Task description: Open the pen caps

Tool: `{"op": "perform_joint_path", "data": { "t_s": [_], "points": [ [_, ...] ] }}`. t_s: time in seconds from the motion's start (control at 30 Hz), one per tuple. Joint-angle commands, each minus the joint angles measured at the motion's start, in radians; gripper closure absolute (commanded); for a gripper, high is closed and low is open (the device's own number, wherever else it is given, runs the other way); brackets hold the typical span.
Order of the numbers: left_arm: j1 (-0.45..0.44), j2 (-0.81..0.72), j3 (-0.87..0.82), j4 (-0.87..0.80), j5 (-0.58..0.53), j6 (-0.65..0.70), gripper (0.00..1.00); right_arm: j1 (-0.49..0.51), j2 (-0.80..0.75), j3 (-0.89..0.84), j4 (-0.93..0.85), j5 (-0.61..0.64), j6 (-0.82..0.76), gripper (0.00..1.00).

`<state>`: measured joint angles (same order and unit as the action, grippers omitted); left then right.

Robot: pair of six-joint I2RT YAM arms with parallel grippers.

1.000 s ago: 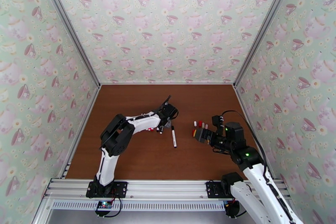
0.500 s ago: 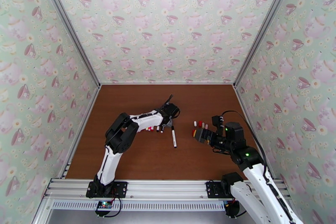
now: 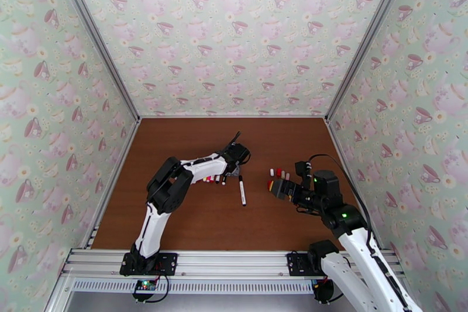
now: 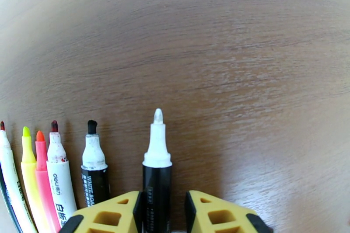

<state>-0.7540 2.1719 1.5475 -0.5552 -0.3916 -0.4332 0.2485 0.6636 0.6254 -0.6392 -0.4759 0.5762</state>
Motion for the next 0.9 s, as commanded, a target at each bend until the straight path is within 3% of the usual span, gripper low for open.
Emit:
{"op": "perform_joint_path", "data": {
  "t_s": [0.0, 0.23, 0.47, 0.87],
  "points": [
    [0.001, -0.039, 0.003, -0.016, -0.022, 0.011, 0.67, 0.006, -0.002, -0.001, -0.017, -0.007, 0.003, 0.0],
    [-0.037, -0.183, -0.069, -0.018, -0.032, -0.018, 0.67, 0.005, -0.005, -0.003, -0.017, -0.013, 0.006, 0.0],
    [-0.078, -0.305, -0.135, -0.069, 0.088, -0.165, 0.62, 0.006, -0.013, -0.005, -0.017, -0.017, 0.015, 0.0],
    [-0.129, -0.295, -0.158, -0.081, 0.226, -0.372, 0.61, 0.006, -0.008, -0.01, -0.02, -0.019, 0.01, 0.01]
  ]
}}
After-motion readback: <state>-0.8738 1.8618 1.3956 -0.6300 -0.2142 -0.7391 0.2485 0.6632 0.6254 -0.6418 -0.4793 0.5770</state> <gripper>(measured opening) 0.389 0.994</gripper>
